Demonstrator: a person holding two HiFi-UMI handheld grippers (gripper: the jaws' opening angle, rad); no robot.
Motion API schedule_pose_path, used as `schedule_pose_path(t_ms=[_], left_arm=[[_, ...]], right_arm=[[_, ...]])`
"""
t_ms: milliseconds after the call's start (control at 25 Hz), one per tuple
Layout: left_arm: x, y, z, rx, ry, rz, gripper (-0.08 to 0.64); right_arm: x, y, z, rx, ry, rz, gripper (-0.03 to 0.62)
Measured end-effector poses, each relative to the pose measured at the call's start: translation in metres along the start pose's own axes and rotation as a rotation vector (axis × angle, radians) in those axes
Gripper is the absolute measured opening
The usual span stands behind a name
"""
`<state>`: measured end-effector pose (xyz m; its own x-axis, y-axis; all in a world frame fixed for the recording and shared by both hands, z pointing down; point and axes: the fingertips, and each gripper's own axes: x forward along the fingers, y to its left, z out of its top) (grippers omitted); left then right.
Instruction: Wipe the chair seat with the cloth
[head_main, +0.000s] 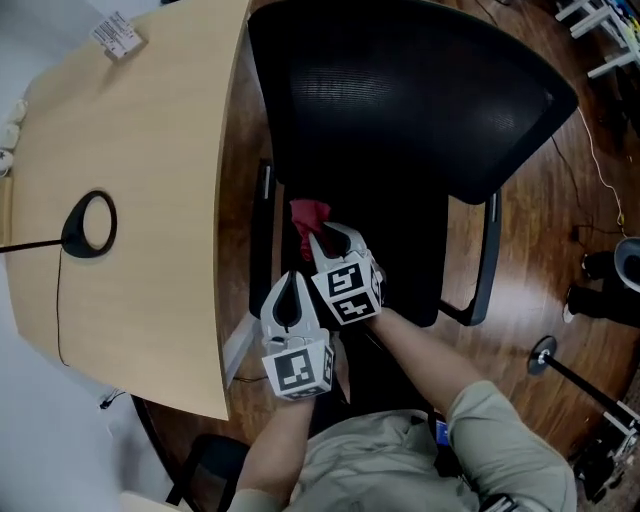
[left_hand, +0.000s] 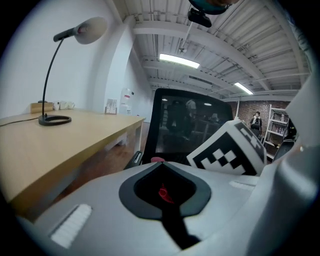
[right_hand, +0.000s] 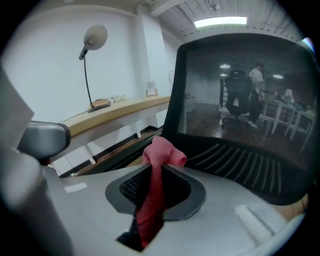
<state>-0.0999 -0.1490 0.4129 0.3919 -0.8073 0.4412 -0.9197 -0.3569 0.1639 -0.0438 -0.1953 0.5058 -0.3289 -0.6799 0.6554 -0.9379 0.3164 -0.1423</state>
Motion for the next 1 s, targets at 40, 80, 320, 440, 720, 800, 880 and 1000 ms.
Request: schedule_pose_path(t_ms=[40, 80, 320, 440, 720, 800, 880, 1000], left_arm=[[0.006, 0.003, -0.008, -0.003, 0.006, 0.002, 0.005], [0.011, 0.006, -0.015, -0.004, 0.014, 0.004, 0.005], [0.042, 0.02, -0.075, -0.015, 0.073, -0.003, 0.005], [0.054, 0.027, -0.101, -0.018, 0.098, -0.007, 0.005], [0.067, 0.031, -0.134, -0.007, 0.137, -0.01, 0.005], [0.07, 0.03, -0.138, 0.003, 0.151, -0.011, 0.005], [0.073, 0.026, -0.14, 0.013, 0.16, -0.016, 0.005], [0.078, 0.012, -0.142, 0.021, 0.177, -0.035, 0.005]], right_arm=[[0.014, -0.002, -0.008, 0.014, 0.01, -0.005, 0.06], [0.029, -0.004, -0.017, 0.031, 0.02, -0.01, 0.06], [0.1, -0.02, -0.054, 0.089, 0.054, -0.046, 0.06], [0.124, -0.027, -0.065, 0.118, 0.061, -0.056, 0.06], [0.162, -0.038, -0.076, 0.13, 0.067, -0.048, 0.06], [0.166, -0.045, -0.08, 0.138, 0.072, -0.054, 0.06], [0.165, -0.057, -0.082, 0.149, 0.077, -0.066, 0.06], [0.152, -0.085, -0.092, 0.175, 0.086, -0.102, 0.06]])
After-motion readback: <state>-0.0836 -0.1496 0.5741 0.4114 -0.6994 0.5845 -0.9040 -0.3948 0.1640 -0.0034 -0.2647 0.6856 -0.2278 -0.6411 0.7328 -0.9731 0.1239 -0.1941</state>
